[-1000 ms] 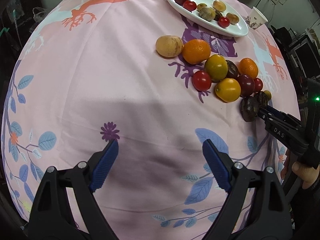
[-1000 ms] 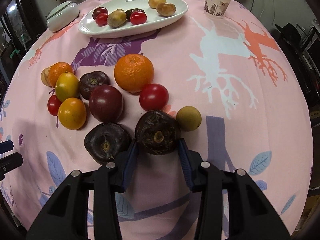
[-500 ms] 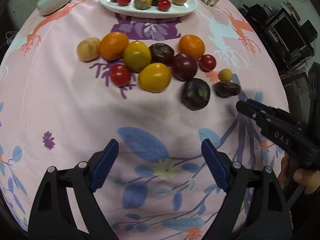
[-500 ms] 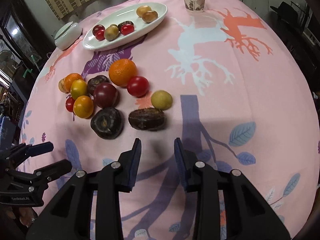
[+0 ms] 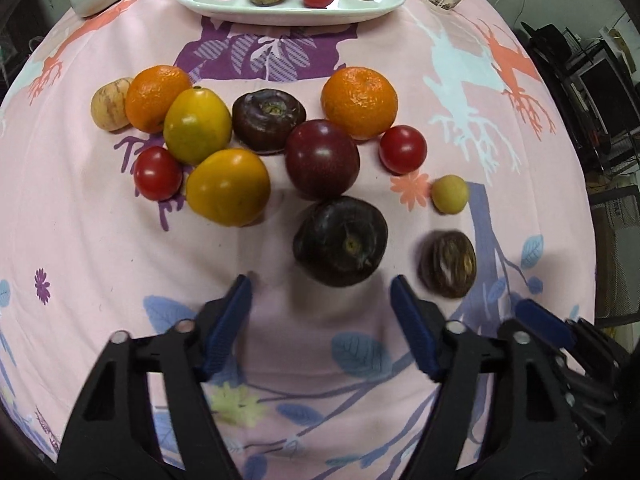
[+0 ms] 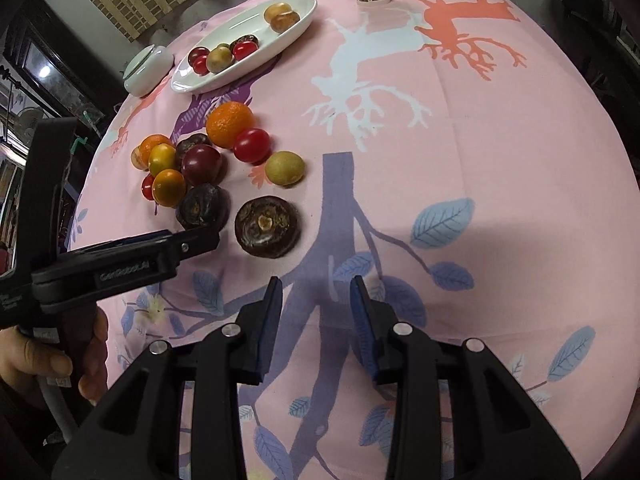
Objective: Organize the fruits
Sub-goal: 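Grasp the dark purple fruit with the left tool while the right tool grasps the dark brown fruit, then carry both dark fruits over the white plate and open both tools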
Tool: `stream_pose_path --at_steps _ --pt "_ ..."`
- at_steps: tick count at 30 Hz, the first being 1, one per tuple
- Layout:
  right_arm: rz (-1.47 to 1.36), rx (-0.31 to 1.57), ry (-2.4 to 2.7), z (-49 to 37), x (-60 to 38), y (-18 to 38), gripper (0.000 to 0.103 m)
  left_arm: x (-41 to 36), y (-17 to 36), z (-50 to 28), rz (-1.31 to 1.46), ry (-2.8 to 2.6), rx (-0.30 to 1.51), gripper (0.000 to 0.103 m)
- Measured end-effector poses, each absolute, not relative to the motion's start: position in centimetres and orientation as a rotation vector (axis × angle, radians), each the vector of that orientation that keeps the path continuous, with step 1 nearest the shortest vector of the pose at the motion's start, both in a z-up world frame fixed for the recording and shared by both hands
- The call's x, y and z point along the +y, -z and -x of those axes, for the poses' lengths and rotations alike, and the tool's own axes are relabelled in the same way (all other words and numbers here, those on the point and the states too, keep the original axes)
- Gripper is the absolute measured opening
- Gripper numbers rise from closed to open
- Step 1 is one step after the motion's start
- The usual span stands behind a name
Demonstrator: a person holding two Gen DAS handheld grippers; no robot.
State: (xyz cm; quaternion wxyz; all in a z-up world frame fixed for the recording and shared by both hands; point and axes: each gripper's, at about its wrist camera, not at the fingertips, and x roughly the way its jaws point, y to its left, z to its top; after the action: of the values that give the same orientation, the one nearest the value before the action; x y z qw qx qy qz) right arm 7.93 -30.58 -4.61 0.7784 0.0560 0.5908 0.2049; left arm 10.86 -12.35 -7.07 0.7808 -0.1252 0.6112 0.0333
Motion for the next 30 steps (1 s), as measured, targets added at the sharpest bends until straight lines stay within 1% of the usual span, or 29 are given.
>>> stream_pose_path --at_steps 7,8,9,12,15,19,24,30 --pt "-0.098 1.281 -0.483 -7.4 -31.4 4.3 0.036 -12.8 7.1 -12.6 0.274 -0.152 1.309 0.064" --pt "-0.094 1.282 -0.486 -7.4 -31.4 4.3 0.036 -13.0 7.0 -12.7 0.260 -0.140 1.299 0.053" --pt "-0.091 1.283 -0.491 -7.4 -31.3 4.3 0.036 -13.2 6.8 -12.8 0.247 -0.126 1.287 0.046" --pt "-0.079 1.275 -0.511 -7.6 -30.6 4.2 0.036 -13.2 6.8 -12.1 0.243 -0.117 1.293 0.045" --pt "-0.053 1.264 -0.534 -7.9 -29.2 4.3 0.036 -11.9 6.5 -10.2 0.287 -0.109 1.296 0.045" --pt "-0.002 1.264 -0.551 -8.5 -26.7 5.1 0.036 -9.9 5.4 -7.7 0.263 -0.120 1.270 0.045" --pt "0.131 1.233 -0.502 -9.1 -23.6 6.3 0.036 -6.7 5.1 -5.3 0.297 -0.163 1.262 0.045" --pt "0.122 1.220 -0.435 -10.1 -22.7 6.8 0.036 -4.3 5.0 -4.5 0.318 -0.167 1.255 0.045"
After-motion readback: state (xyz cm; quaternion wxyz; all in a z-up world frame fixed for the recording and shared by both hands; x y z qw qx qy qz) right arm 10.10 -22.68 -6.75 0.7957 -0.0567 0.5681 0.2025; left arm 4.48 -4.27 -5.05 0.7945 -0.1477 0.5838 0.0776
